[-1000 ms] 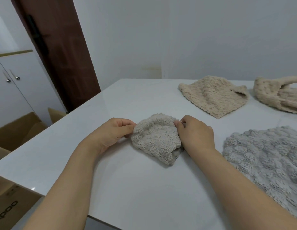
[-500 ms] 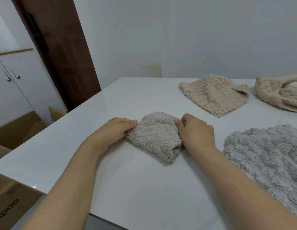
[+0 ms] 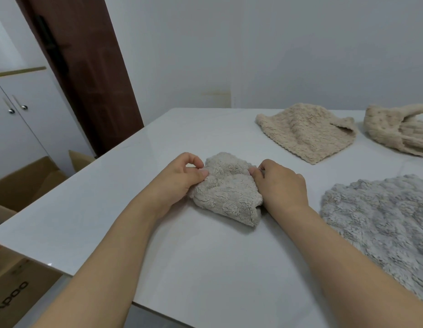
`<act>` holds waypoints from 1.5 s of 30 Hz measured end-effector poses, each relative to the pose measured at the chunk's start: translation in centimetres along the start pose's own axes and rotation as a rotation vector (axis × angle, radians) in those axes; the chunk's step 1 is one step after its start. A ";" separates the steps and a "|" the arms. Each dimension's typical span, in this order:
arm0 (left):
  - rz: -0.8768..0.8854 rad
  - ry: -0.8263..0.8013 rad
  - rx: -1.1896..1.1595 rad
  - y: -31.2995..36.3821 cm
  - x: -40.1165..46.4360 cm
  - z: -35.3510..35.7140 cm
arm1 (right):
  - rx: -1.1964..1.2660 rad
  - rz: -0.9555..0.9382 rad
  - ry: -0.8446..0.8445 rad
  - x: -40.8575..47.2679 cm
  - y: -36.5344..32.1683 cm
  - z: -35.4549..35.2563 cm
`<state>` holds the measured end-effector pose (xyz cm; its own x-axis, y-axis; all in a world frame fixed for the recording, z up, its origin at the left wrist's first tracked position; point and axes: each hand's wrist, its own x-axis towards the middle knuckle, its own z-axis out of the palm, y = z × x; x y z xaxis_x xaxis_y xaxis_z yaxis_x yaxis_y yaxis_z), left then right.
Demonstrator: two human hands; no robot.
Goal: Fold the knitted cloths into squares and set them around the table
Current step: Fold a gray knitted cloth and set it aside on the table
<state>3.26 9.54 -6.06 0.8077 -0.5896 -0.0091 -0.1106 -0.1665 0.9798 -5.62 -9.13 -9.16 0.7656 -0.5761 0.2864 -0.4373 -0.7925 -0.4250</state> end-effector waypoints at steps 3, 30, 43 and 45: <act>0.075 0.035 -0.071 0.1 0.0 -0.1 | -0.010 -0.007 0.006 0.0 0.1 0.1; 0.674 0.436 0.949 -1.0 -3.2 2.6 | 0.006 0.000 -0.026 0.1 0.0 0.0; 0.408 0.206 1.118 -2.0 -4.7 5.8 | -0.047 -0.017 0.001 0.1 0.0 0.4; 0.311 0.165 1.098 -2.0 -4.6 5.6 | -0.040 -0.018 0.000 0.1 0.1 0.5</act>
<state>-3.54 8.16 -9.09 0.7142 -0.6287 0.3077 -0.6972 -0.6782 0.2324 -5.31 -9.16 -9.55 0.7735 -0.5617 0.2935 -0.4420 -0.8101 -0.3853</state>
